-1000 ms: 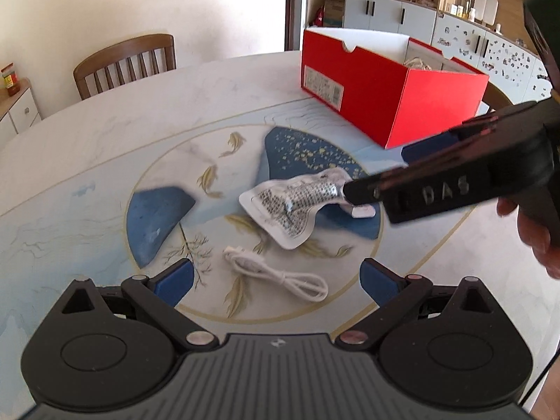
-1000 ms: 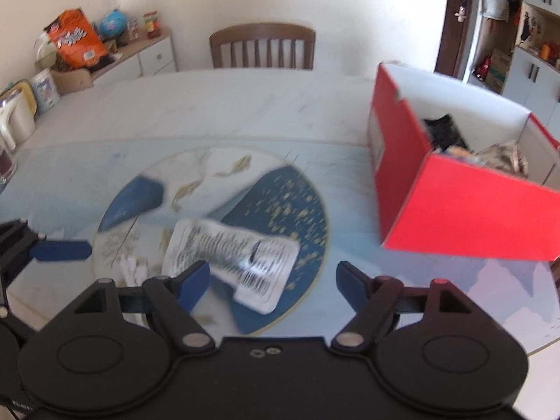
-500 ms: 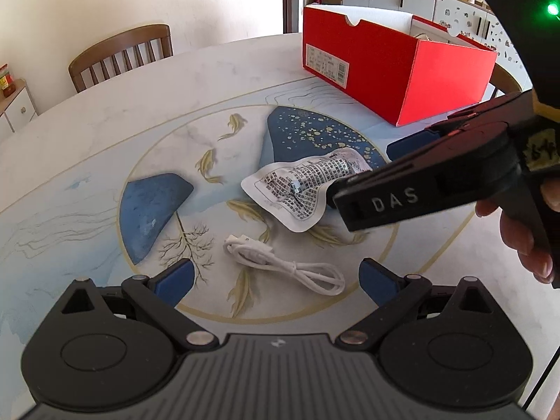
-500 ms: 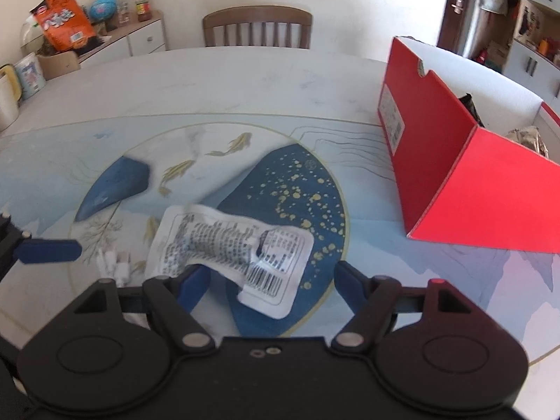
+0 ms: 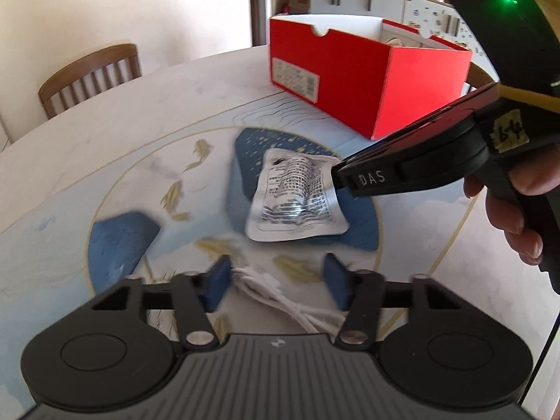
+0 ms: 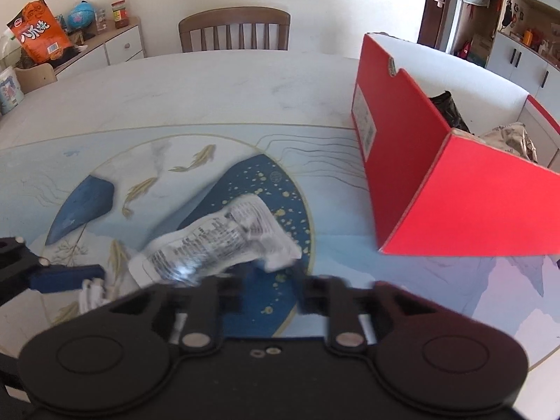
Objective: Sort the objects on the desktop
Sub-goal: 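Close the right tool on the white sachet while the left tool grasps the white cable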
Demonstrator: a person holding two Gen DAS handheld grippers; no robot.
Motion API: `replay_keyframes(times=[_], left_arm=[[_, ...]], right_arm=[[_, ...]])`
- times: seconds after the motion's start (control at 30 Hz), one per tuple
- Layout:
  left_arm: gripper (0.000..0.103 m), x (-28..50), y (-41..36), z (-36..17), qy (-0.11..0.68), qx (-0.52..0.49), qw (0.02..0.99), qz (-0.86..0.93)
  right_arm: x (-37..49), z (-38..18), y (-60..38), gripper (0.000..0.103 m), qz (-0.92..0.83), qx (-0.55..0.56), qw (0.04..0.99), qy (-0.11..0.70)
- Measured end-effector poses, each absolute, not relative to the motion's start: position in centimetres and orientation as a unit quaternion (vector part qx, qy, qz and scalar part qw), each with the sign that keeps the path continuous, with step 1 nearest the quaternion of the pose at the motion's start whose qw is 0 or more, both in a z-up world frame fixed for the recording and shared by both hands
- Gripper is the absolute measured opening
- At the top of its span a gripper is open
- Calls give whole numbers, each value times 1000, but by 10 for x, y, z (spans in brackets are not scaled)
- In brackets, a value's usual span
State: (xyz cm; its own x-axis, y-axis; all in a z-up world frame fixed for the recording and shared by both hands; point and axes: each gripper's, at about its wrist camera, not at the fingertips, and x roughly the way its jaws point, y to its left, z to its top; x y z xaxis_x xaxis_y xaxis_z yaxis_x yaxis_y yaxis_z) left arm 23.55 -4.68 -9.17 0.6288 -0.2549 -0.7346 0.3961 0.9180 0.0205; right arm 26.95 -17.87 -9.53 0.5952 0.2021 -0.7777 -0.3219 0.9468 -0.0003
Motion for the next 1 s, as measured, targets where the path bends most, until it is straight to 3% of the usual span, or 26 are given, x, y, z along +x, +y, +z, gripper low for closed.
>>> replay_keyframes(times=[0.07,0.17,0.3,0.4,0.43,0.5,0.53,0.57,0.63,0.77,0.9,1.0], left_arm=[[33,237,-49,-91,389,94,897,-188],[21,237,-50,-90,387,94,897,-190],[20,236,-49,-90,387,94,897,-190],[21,236,-48,-88,388,102,899,-177],[22,235,-46,-87,388,102,899,-176],[28,233,-43,-84,387,95,899,-182],[39,231,-42,-82,384,95,901,-176],[64,230,-40,-80,380,94,905,-170],[83,224,-36,-75,359,87,915,-162],[83,223,-35,-71,369,79,909,-178],[82,222,-38,-77,395,68,898,-181],[80,220,-39,-80,404,62,894,-185]], right_arm=[[270,-95,-181,3,142,-72,891,425],[269,-95,-183,0,143,-71,891,424],[267,-92,-186,1,149,-73,890,424],[263,-90,-186,18,152,-85,891,419],[261,-88,-186,18,159,-86,890,419],[260,-86,-187,22,161,-91,889,419],[260,-86,-188,28,160,-94,888,421],[259,-84,-189,32,161,-92,887,423],[259,-82,-194,39,158,-82,889,422],[256,-74,-198,44,160,-61,889,425],[258,-70,-193,56,167,-22,889,426],[261,-74,-184,57,165,2,885,436]])
